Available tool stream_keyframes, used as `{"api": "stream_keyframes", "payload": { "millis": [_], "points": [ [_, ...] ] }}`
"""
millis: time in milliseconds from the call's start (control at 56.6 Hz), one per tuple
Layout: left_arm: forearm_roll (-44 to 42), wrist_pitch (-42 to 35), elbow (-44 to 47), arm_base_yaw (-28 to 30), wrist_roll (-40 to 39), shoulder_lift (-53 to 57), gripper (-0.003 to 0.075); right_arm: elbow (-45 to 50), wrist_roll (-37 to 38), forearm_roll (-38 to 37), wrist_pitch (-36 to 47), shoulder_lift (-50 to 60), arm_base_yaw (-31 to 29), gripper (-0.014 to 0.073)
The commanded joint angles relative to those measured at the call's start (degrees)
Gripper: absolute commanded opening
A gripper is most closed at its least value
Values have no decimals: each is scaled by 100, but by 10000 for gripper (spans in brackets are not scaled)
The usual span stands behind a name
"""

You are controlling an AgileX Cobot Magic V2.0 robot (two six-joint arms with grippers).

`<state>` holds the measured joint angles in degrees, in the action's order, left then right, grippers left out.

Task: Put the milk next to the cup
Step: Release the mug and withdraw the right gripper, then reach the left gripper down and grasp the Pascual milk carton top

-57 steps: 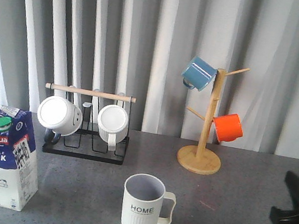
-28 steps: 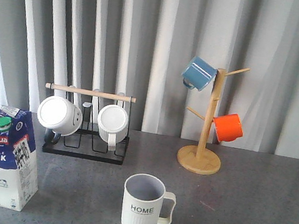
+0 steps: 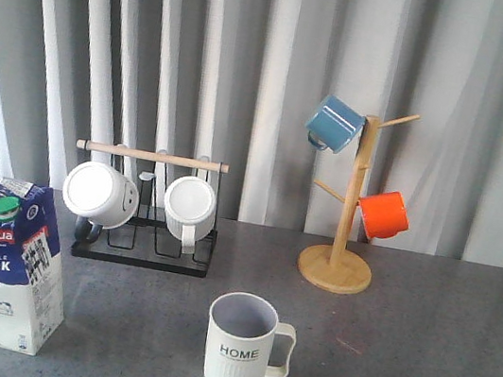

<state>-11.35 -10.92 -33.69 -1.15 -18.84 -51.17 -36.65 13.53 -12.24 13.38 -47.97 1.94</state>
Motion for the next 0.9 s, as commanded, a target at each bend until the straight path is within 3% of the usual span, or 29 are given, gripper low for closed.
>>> {"api": "stream_keyframes", "payload": {
  "millis": [0,477,671,883],
  "points": [
    [19,-467,-205,-28,-24,48,534,-180,-12,-41,371,45,-44,-9],
    [19,-419,-276,-33,-101,-7,559,-180,-12,-41,371,45,-44,-9],
    [-17,468,-1560,-50,-124,-929,730,-180,-12,-41,371,45,-44,-9],
    [72,793,-2570,-200,-217,-2064,724,-180,-12,-41,371,45,-44,-9]
  ]
}}
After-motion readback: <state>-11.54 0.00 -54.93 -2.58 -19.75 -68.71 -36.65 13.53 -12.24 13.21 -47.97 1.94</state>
